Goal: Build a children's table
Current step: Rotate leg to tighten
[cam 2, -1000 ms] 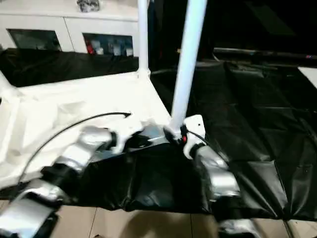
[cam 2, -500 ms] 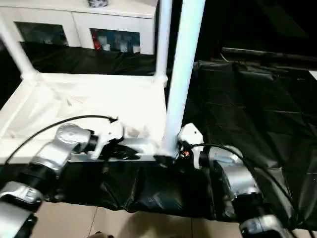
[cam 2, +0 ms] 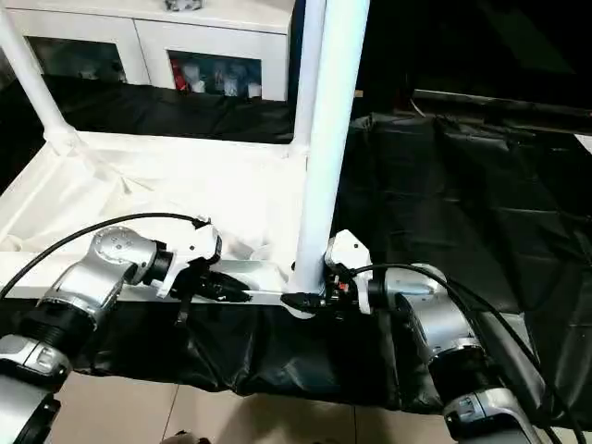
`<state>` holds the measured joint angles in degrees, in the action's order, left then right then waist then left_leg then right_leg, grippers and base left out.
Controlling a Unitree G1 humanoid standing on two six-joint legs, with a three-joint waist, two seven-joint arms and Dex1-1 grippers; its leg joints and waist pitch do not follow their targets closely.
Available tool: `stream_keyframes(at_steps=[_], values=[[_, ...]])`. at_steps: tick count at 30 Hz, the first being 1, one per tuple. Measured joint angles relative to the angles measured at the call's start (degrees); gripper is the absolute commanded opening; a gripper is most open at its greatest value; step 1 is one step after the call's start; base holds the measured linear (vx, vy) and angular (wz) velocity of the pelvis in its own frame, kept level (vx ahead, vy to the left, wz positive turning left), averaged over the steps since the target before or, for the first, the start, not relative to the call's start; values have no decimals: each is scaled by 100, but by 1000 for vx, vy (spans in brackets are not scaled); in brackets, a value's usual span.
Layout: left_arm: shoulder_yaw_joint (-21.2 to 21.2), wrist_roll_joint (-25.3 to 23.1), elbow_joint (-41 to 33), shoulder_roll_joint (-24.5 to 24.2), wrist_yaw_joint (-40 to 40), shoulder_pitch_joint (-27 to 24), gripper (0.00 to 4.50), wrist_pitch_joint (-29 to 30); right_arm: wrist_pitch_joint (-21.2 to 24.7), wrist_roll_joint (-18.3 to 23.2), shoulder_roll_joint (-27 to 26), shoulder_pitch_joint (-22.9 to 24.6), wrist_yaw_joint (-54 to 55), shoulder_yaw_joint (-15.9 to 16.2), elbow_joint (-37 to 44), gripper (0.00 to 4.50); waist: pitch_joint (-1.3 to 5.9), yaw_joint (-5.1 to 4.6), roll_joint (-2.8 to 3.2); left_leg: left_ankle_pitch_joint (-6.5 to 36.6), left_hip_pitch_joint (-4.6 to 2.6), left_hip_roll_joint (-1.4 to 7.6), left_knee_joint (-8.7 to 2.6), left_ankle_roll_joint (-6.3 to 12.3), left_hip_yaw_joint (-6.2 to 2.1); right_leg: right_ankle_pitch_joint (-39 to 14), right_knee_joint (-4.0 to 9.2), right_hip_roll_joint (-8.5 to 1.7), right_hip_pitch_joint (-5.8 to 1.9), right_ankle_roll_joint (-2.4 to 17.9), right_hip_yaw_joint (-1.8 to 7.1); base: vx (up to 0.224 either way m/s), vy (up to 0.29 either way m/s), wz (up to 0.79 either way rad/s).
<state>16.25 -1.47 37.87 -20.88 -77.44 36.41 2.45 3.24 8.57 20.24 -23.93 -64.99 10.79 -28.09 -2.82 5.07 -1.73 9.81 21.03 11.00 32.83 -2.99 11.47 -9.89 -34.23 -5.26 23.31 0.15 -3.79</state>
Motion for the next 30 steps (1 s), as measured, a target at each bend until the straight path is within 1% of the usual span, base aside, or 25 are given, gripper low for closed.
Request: stream_keyframes(at_steps=[5, 9, 11, 13, 15, 16, 19, 21, 22, 24, 28, 30], values=[[-70, -226, 322, 446, 1057, 236, 0, 170, 73, -208, -518, 28, 1628, -488, -218, 272, -1, -38, -2, 0, -1, -3, 15, -1, 1, 3, -5, -2, -1, 4, 9, 0, 0, 0], [-159, -438, 385, 840, 1912, 308, 0, 394, 144, -318, -1198, -26, 3247, -925, -396, 272, 13, -44, 21, 0, -5, -3, 8, -2, 1, 2, -3, -2, -1, 3, 8, 0, 0, 0], [-170, -512, 448, 1063, 2307, 345, 0, 500, 155, -422, -1388, -113, 3923, -1029, -510, 272, 29, -38, 46, 1, -6, -6, 7, -2, 2, 2, 5, -2, -7, 3, 9, 0, 0, 0], [-167, -588, 477, 1200, 2558, 346, 0, 527, 100, -543, -1537, -153, 4429, -1059, -594, 272, 42, -26, 68, 1, -12, -7, 7, -1, 1, 2, 8, -2, -15, 3, 9, 0, 0, 0], [-141, -630, 483, 1243, 2646, 342, 0, 526, 11, -639, -1614, -154, 4677, -1060, -631, 272, 44, -16, 71, 0, -15, -6, 7, -2, -1, 1, 8, -2, -17, 1, 8, 0, 0, 0], [-132, -639, 475, 1247, 2658, 330, 0, 526, -30, -660, -1650, -154, 4756, -1060, -650, 341, 46, -19, 74, 0, -16, -7, 7, -2, -1, 0, 8, -2, -18, 0, 8, 0, 0, 0], [-131, -658, 398, 1241, 2636, 304, 0, 547, -89, -709, -1686, -153, 4766, -1059, -656, 347, 45, -34, 73, 1, -12, -7, 7, -2, -1, 0, 14, -2, -17, -2, 9, 0, 0, 0], [-135, -643, 282, 1164, 2490, 245, 0, 544, -89, -668, -1638, -151, 4541, -1057, -632, 377, 45, -62, 74, 3, -7, -7, 6, -2, -1, 0, 15, -2, -15, -1, 8, 0, 0, 0], [-137, -596, 245, 1095, 2355, 233, 0, 541, -89, -624, -1556, -150, 4257, -1035, -613, 386, 44, -70, 74, 3, -3, -7, 2, -3, -1, 0, 14, -2, -10, -1, 7, 0, 0, 0], [-142, -489, 167, 971, 2072, 195, 0, 511, -98, -576, -1412, -151, 3838, -939, -584, 409, 40, -60, 80, 3, 1, -5, -6, -3, -2, 0, 13, 0, -4, -1, 3, 0, 0, 0], [-142, -325, 119, 661, 1500, 141, 0, 311, -215, -415, -1074, -142, 2829, -668, -521, 409, 37, -16, 85, 1, 1, 0, -9, -3, -3, -1, 10, 4, -1, -1, 0, 0, 0, 0], [-142, -279, 117, 573, 1278, 131, 0, 275, -214, -352, -872, -77, 2375, -597, -422, 409, 33, -10, 79, 1, 2, -2, -5, -3, -2, 0, 11, 3, -2, 0, 1, 0, 0, 0]])
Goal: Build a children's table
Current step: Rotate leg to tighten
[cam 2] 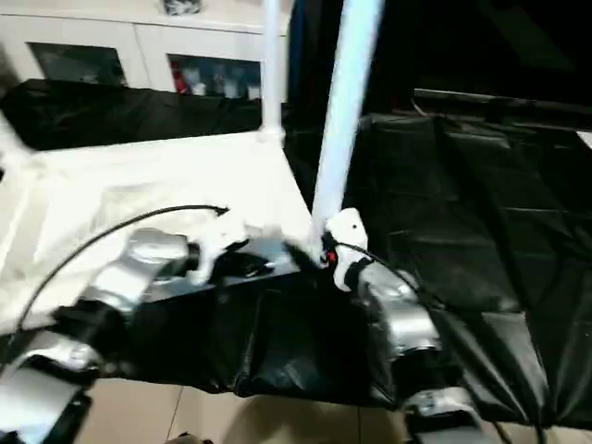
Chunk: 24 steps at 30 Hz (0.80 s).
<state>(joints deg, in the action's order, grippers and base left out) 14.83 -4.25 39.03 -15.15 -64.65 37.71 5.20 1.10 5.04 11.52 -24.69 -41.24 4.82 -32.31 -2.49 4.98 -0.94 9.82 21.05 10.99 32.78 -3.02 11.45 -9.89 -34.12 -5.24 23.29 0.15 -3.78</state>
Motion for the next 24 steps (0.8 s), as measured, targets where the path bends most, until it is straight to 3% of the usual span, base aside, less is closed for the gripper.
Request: stream_keyframes(at_steps=[8, 12, 13, 18, 24], values=[[85, 197, -4, -364, -1020, -35, 0, -130, 236, 400, 818, 99, -2128, 392, 354, 394, -16, 106, -28, 0, 6, 1, 13, 1, 1, 1, -4, -3, -2, 1, 0, 0, 0, 0], [125, 231, 4, -447, -1271, -33, 0, -202, 265, 410, 957, 29, -2514, 489, 349, 372, -19, 151, -33, 0, 8, 1, 18, 1, 1, 1, -6, -3, -1, 1, -1, 0, 0, 0], [134, 230, 25, -465, -1337, -24, 0, -244, 266, 408, 1002, 0, -2631, 532, 346, 344, -19, 156, -33, 0, 9, 1, 19, 1, 1, 1, -6, -4, -2, 1, -1, 0, 0, 0], [167, 229, 191, -484, -1530, 51, 0, -373, 265, 407, 1058, -26, -2801, 578, 324, 302, -19, 168, -33, 1, 9, 1, 19, 1, 0, 1, -6, -4, -1, 1, -1, 0, 0, 0], [170, 230, 251, -482, -1559, 81, 0, -396, 280, 410, 1028, -22, -2803, 571, 317, 275, -19, 169, -32, 0, 8, 1, 20, 1, 0, 1, -8, -4, -2, 2, -1, 0, 0, 0]])
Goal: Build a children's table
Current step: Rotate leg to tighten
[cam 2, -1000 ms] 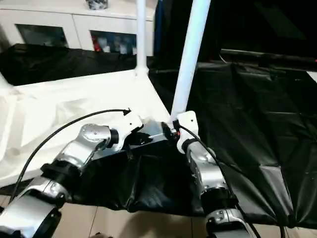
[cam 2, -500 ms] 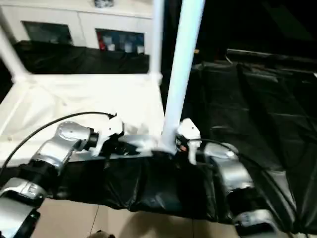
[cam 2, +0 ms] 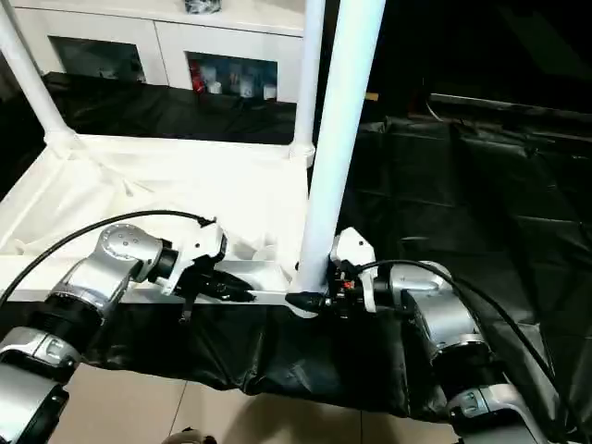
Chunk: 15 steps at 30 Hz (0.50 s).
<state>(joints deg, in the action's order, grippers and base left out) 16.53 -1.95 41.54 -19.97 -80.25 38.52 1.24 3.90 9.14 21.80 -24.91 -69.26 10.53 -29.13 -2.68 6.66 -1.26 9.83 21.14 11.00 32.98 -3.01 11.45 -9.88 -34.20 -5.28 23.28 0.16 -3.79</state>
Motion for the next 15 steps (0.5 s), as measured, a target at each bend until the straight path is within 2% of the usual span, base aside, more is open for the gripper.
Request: stream_keyframes(at_steps=[4, 10, 15], values=[[-11, -27, 93, 77, 222, 21, 0, -26, 1, -12, -164, 117, 318, -114, 1, 271, 1, 0, 2, 0, -6, 0, 2, 0, 0, 1, -2, 0, -5, 1, 1, 0, 0, 0], [-175, -309, 398, 564, 1592, 168, 0, 26, -34, -188, -953, 199, 2546, -736, -259, 269, 9, -86, -5, -1, -21, -1, 16, -2, -2, 1, -9, -2, -16, 0, 6, 0, 0, 0], [-227, -479, 479, 991, 2525, 262, 0, 316, -7, -414, -1535, -5, 4257, -1037, -513, 269, 23, -158, 25, -1, -22, -8, 18, -2, -2, 0, 9, -4, -26, -1, 11, 0, 0, 0]])
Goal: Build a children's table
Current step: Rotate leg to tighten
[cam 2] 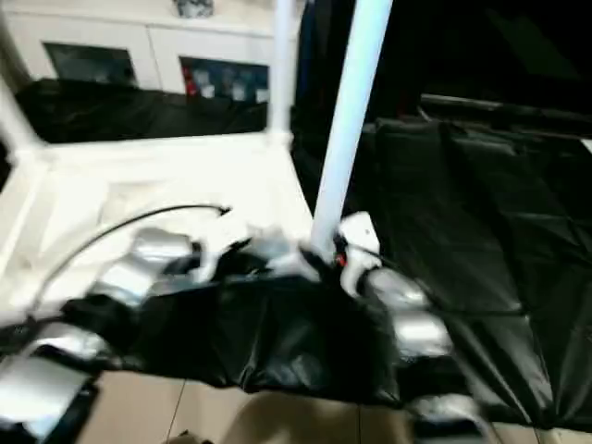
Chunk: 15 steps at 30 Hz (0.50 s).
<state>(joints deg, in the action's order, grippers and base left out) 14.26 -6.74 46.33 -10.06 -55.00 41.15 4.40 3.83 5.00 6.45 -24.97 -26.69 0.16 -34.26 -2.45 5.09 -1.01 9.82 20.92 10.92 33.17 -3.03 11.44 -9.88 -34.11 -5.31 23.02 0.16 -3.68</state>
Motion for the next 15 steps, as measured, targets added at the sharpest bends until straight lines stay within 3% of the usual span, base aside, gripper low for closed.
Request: stream_keyframes(at_steps=[3, 4, 6, 10, 15], values=[[-15, -103, 35, 265, 430, 4, 0, 63, -22, -197, -185, -70, 756, -83, -73, 269, 25, -2, 47, 2, 1, -16, -9, 3, 1, 1, 4, -5, -1, 2, 11, 0, 0, 0], [-7, -132, 35, 321, 499, 4, 0, 71, -40, -300, -198, -80, 892, -82, -83, 325, 29, 5, 56, 2, 1, -16, -14, 3, 0, 0, 4, -5, -2, 1, 10, 0, 0, 0], [11, -164, 19, 352, 520, -11, 0, 73, -69, -352, -199, -77, 927, -80, -83, 339, 36, 7, 70, 2, 2, -14, -20, 3, 0, -2, 4, -5, -1, -4, 8, 0, 0, 0], [19, -173, -21, 352, 483, -25, 0, 64, -78, -335, -170, -27, 761, -78, -10, 384, 36, 5, 71, 2, 8, -13, -21, 3, -3, -5, 6, -4, 1, -8, 4, 0, 0, 0], [18, -73, -52, 156, 84, -43, 0, -97, -154, -205, 157, -5, -99, 37, 23, 396, 29, -8, 71, 2, 15, -8, -24, 4, -3, -5, 6, -1, 9, -9, 1, 0, 0, 0]])
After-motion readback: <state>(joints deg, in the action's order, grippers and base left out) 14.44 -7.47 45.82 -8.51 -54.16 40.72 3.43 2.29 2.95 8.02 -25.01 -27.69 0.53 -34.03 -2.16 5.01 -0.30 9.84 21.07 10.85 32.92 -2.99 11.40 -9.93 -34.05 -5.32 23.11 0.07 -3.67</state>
